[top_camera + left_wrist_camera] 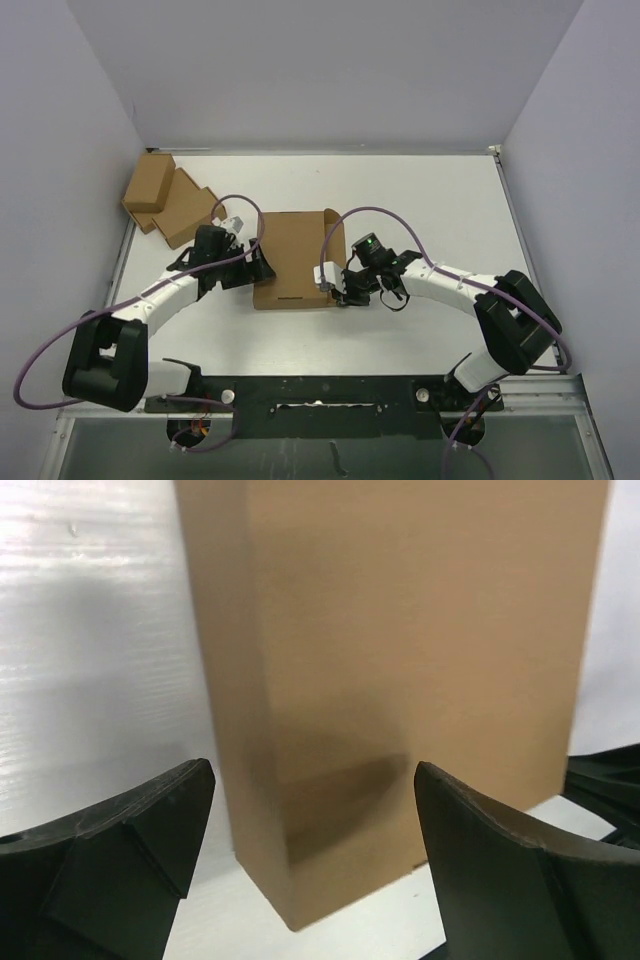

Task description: Fold the paper box

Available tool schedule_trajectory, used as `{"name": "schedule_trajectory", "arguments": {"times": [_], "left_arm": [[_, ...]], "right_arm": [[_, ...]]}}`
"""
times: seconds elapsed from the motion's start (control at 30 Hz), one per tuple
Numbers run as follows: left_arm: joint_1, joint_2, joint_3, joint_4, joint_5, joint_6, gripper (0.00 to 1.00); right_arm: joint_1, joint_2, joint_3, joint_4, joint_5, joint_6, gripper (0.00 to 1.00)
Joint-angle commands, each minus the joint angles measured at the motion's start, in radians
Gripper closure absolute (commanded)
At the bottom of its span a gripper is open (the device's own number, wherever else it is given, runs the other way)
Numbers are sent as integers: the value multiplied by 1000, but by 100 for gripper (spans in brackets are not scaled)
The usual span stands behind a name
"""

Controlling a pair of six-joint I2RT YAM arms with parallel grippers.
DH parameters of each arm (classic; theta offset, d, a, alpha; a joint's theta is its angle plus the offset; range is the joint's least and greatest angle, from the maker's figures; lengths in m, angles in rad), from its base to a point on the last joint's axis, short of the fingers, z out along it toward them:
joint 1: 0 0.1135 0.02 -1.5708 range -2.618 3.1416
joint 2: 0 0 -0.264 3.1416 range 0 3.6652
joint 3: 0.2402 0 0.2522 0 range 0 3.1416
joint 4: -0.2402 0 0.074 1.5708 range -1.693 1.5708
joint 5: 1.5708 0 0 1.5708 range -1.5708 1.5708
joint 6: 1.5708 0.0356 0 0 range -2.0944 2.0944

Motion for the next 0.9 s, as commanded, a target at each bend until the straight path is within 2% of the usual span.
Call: {"name": "schedule_trajectory", "arguments": {"times": [0.0,0.3,0.43,0.87], "left_arm": [[34,51,-22,133,47,9,20],[94,76,-87,192,97,-22,48],[111,101,-104,210,108,-37,51],[133,129,-107,215,114,-48,52]], "right_arm": [[-9,9,32,-8,-4,24,100],[-39,19,47,-16,-24,65,100],[-49,30,53,-22,-27,81,100],[-96,57,68,-54,-81,124,100]]}}
